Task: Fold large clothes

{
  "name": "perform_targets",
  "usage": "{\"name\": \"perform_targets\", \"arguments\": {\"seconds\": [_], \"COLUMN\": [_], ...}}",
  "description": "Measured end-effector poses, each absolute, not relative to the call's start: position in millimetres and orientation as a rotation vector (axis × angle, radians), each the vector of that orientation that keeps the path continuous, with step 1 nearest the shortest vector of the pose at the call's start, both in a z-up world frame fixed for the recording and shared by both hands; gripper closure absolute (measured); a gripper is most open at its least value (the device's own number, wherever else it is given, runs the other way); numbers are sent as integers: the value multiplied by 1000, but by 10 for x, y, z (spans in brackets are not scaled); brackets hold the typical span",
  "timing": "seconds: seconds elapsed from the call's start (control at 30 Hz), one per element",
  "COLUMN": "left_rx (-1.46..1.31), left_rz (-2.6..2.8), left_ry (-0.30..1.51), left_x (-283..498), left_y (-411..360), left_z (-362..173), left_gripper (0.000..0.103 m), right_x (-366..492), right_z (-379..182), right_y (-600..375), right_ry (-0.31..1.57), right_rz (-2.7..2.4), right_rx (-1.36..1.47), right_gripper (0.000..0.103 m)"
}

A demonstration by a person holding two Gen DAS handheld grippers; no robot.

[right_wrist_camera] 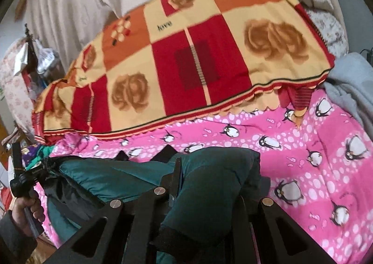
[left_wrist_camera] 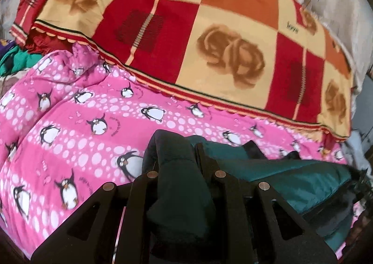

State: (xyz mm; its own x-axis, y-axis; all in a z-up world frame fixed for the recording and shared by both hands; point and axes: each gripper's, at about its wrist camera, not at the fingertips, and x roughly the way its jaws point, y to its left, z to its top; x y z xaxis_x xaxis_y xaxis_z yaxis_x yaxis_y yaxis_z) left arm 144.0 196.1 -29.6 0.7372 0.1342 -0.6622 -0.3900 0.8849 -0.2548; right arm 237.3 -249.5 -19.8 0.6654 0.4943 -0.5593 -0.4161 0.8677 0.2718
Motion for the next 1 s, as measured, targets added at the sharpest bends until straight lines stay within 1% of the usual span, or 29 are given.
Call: {"name": "perform_targets", "arguments": {"seconds": [0.07,0.17,0.23,0.37,0.47,0.6,0.73,0.77,0.8,0.83,0.87,0.9,0.93,0.97,1.0], "left_rx": [-364,-350,-351,-351,-387,-503,-508,-517,-533,-542,-536,-526,-527,-542,-568], "left_rz": [304,307,310,313,290,233,203,195,181,171,183,203,210,200,194], "left_ry": [702,726,709,687,696,731,793,798,804,807,807,796,774,771,768], "left_x": [1561,1675,1672,1648,1649,1574,1473,1435,1392,1354,1315,1274,1216,1192,1164], "left_y": [1958,1952,1948,1925,1973,2114,2140,2151,2174,2189,2201,2216,2244,2274,2310], "left_z": [-391,-588,-697,-754,-730,-672,-532,-500,-453,-408,-367,-315,-252,-226,-197], "left_gripper": [86,85,85,85,84,77,72,66,54,46,24,14,14,14,14], "right_x": [2532,2686,2750,2818,2857,2826,2743,2701,2670,2627,2561,2509,2465,2417,2388], "right_z": [-298,-495,-622,-825,-854,-770,-647,-610,-582,-546,-495,-454,-423,-391,-370], "right_y": [-2435,-2352,-2330,-2350,-2422,-2532,-2665,-2701,-2722,-2745,-2769,-2783,-2794,-2809,-2828], "right_ry": [700,750,772,793,819,859,898,905,906,902,887,878,869,859,850], "right_rz": [506,500,506,554,584,602,613,617,623,631,645,651,654,653,648], "right_rx": [110,92,93,125,200,302,416,441,454,463,467,460,451,442,438], "right_gripper": [92,92,92,91,85,72,68,67,65,64,62,55,49,36,32]}}
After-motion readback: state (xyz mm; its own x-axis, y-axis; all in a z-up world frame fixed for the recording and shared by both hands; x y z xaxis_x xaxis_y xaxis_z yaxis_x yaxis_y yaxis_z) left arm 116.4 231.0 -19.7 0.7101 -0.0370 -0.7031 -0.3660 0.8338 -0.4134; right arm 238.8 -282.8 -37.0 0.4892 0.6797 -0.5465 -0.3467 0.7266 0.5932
